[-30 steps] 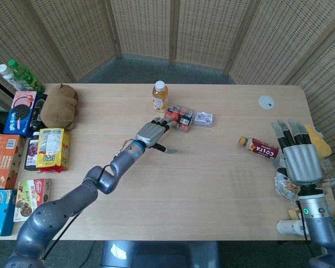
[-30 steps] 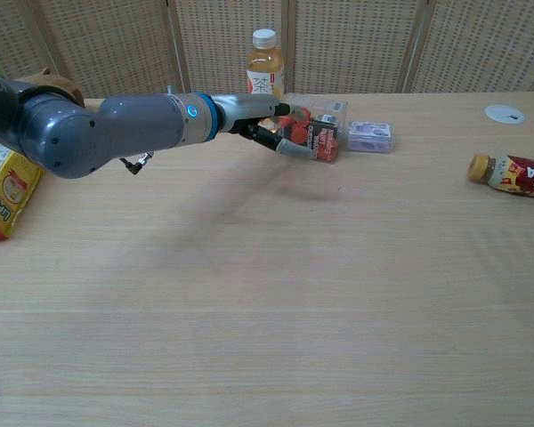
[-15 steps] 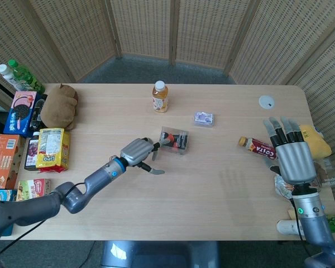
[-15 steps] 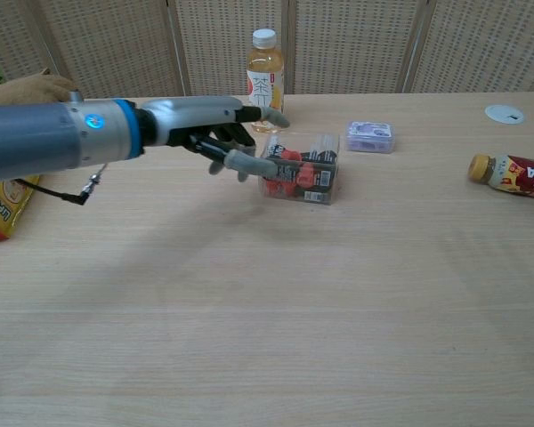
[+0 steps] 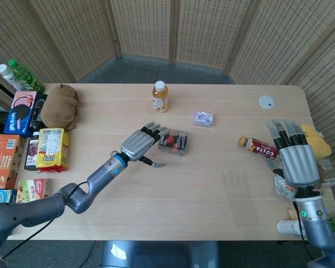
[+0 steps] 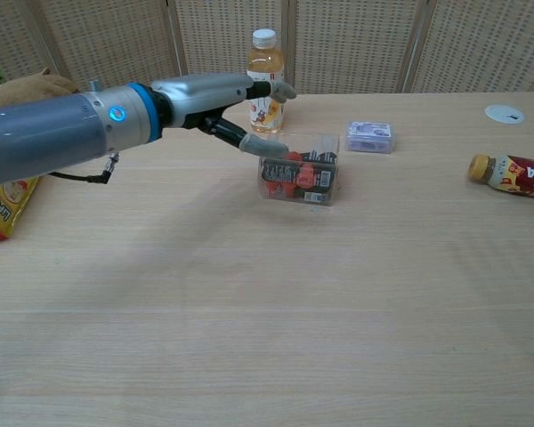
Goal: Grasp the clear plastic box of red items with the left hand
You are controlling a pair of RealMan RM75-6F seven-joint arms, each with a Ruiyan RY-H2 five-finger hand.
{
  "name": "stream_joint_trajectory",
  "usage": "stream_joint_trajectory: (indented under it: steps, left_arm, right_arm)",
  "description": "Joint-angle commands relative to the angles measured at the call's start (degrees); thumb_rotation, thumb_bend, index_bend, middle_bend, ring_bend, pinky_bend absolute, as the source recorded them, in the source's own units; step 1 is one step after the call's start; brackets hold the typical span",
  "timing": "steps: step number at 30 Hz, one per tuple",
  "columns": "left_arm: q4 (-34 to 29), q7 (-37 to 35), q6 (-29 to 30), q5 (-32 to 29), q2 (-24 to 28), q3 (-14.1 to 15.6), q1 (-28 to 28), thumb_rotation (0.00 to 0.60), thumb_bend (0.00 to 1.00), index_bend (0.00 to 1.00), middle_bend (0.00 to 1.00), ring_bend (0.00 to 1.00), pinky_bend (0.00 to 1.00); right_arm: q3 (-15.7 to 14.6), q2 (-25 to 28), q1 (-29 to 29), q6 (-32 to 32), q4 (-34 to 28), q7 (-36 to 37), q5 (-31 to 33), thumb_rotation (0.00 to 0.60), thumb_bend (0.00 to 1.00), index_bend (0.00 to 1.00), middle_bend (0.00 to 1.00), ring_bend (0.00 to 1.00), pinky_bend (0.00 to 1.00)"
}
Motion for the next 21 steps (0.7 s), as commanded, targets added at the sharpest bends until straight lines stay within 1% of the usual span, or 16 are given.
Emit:
stream_joint_trajectory:
  steps: [1, 5, 6, 10, 12, 15, 21]
  left_arm:
    - [5.17, 2.97, -2.35, -1.49, -4.17, -1.97, -3.35, 0.191, 0.00, 0.00, 0.00, 0.00, 0.00]
    - [10.79, 4.77, -4.87, -3.02, -8.03, -3.26, -6.21, 0.196, 0.00, 0.00, 0.00, 0.00, 0.00]
    - [12.08, 5.10, -5.52, -3.33, -8.86, -3.48, -6.85, 0.213, 0.00, 0.00, 0.00, 0.00, 0.00]
    - [17.34, 5.76, -8.55, -4.42, -12.16, -4.19, -9.52, 0.344, 0.00, 0.00, 0.00, 0.00, 0.00]
    - [19.16, 5.61, -9.62, -4.80, -13.31, -4.47, -10.42, 0.384, 0.00, 0.00, 0.00, 0.00, 0.00]
    - [21.93, 5.89, -11.27, -4.94, -14.84, -4.41, -11.76, 0.424, 0.00, 0.00, 0.00, 0.00, 0.00]
    - [26.04, 6.43, -13.44, -5.00, -17.30, -3.96, -13.36, 0.436, 0.00, 0.00, 0.00, 0.00, 0.00]
  right_arm:
    - [-0.18, 0.54, -0.46, 0.30, -0.24, 0.79, -0.23, 0.599, 0.24, 0.00, 0.00, 0.00, 0.00]
    - [-0.36, 1.24, -1.00, 0.72, -0.48, 1.78, -0.67, 0.589, 0.24, 0.00, 0.00, 0.00, 0.00]
    - [-0.41, 1.40, -1.12, 0.83, -0.53, 1.96, -0.79, 0.579, 0.24, 0.00, 0.00, 0.00, 0.00]
    - [-0.50, 1.85, -1.64, 1.52, -0.45, 2.78, -1.42, 0.560, 0.24, 0.00, 0.00, 0.00, 0.00]
    - [-0.46, 1.99, -1.80, 1.73, -0.41, 3.16, -1.57, 0.555, 0.24, 0.00, 0.00, 0.00, 0.00]
    - [-0.35, 2.12, -1.96, 2.11, -0.31, 3.73, -1.95, 0.550, 0.24, 0.00, 0.00, 0.00, 0.00]
    - [-0.23, 1.94, -2.21, 2.72, 0.28, 5.19, -2.66, 0.548, 0.24, 0.00, 0.00, 0.00, 0.00]
